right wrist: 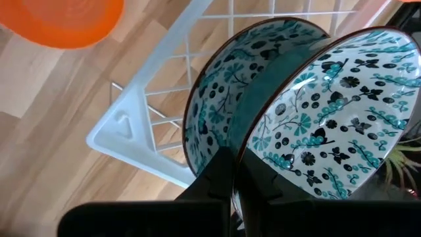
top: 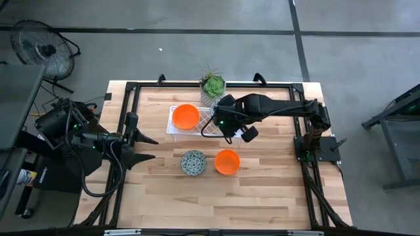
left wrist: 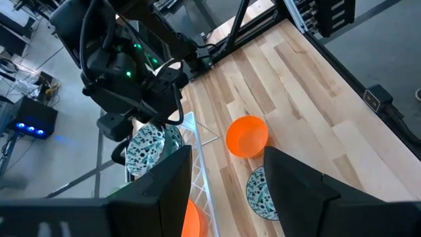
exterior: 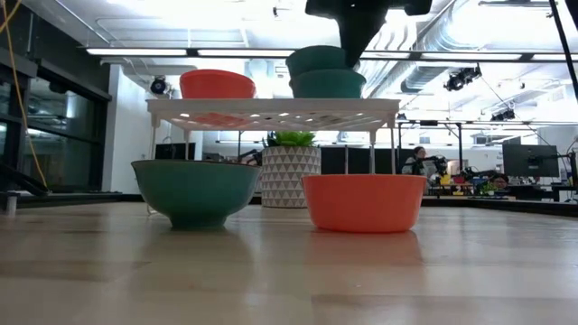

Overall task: Pick & Place Mini bowls
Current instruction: Stack the right blue bowl on the blue bowl on the shelf

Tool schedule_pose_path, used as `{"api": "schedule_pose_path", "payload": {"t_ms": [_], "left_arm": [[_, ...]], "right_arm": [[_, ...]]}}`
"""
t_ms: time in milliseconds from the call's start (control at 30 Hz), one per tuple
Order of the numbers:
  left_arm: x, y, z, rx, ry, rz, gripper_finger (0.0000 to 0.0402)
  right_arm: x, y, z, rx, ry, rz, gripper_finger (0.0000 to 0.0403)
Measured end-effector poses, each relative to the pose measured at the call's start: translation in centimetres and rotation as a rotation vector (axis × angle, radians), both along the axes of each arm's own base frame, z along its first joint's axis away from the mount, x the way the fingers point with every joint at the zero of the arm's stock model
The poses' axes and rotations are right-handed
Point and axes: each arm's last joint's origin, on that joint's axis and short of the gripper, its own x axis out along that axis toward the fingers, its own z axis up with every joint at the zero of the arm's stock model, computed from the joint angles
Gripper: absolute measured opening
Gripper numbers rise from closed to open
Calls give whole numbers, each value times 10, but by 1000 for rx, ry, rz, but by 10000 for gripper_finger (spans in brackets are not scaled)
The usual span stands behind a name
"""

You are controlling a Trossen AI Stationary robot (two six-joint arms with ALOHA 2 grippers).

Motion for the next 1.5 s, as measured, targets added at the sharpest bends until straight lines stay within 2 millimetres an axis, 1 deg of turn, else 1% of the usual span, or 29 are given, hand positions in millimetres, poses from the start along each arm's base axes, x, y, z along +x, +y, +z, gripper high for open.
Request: {"api": "schedule_pose_path", "payload": {"t_ms": [133,300,533,867,1000,1267,1500], "left_arm": [[0,0,0,0,0,-1,184],[0,0,0,0,0,-1,184],[0,0,0,6,1,-5,184],[0,0,0,6,1,-4,184],[0,0,0,3,4,-9,184],[0,0,0,0,7,-14,184],[0,0,0,0,7,-14,184]], "right_arm": [[0,0,0,-3,-20,-56,0],[-2,1,-1,51,-21,-113,0],[-1,5,-1,97,-12,-73,0],[-1,5,-1,76,18,21,1],[-2,5,-1,66,22,30,15],[-3,4,-1,32,31,14,59],[-3,4,-1,55,22,-9,78]]}}
